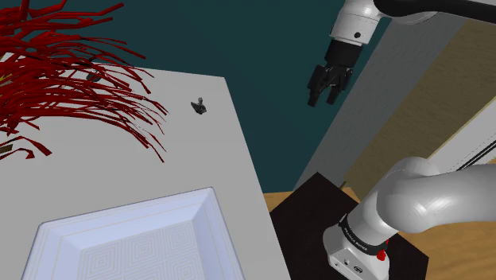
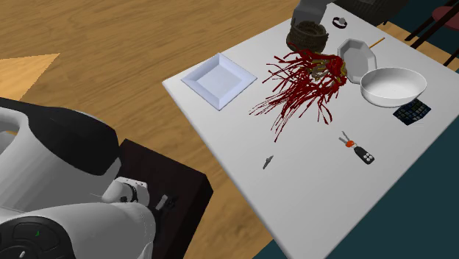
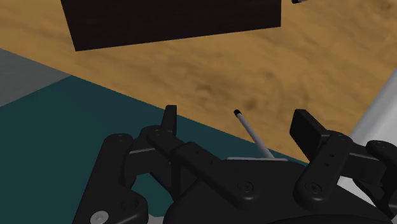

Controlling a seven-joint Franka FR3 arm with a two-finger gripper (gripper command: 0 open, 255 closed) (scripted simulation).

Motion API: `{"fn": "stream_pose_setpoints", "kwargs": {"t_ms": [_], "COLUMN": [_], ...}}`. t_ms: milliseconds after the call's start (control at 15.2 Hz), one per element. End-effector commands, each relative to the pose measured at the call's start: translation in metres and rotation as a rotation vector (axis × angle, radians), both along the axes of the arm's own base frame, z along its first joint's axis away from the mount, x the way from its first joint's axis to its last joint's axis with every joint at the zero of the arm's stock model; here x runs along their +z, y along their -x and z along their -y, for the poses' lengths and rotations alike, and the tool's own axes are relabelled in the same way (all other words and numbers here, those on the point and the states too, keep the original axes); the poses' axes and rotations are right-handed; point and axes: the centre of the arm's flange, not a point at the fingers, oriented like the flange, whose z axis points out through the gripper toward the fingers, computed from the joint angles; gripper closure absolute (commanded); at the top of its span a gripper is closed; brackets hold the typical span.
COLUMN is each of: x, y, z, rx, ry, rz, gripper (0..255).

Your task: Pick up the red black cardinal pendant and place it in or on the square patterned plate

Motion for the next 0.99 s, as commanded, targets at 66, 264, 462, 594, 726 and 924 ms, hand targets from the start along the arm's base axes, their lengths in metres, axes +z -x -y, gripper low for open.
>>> {"fn": "stream_pose_setpoints", "kwargs": {"t_ms": [66, 264, 462, 594, 726, 924], "x": [-0.003, -0.009, -0.015, -0.019, -0.021, -0.025], "y": [-0.007, -0.03, -0.052, -0.067, -0.082, -0.105], "z": [-0.009, -0.035, -0.062, -0.079, -0.097, -0.124], "rx": [-0.002, -0.007, -0.012, -0.015, -0.019, -0.024], "ry": [-0.01, -0.04, -0.071, -0.091, -0.111, -0.142], "rz": [0.003, 0.011, 0.02, 0.025, 0.031, 0.039], "gripper": [0, 0, 0, 0, 0, 0]}}
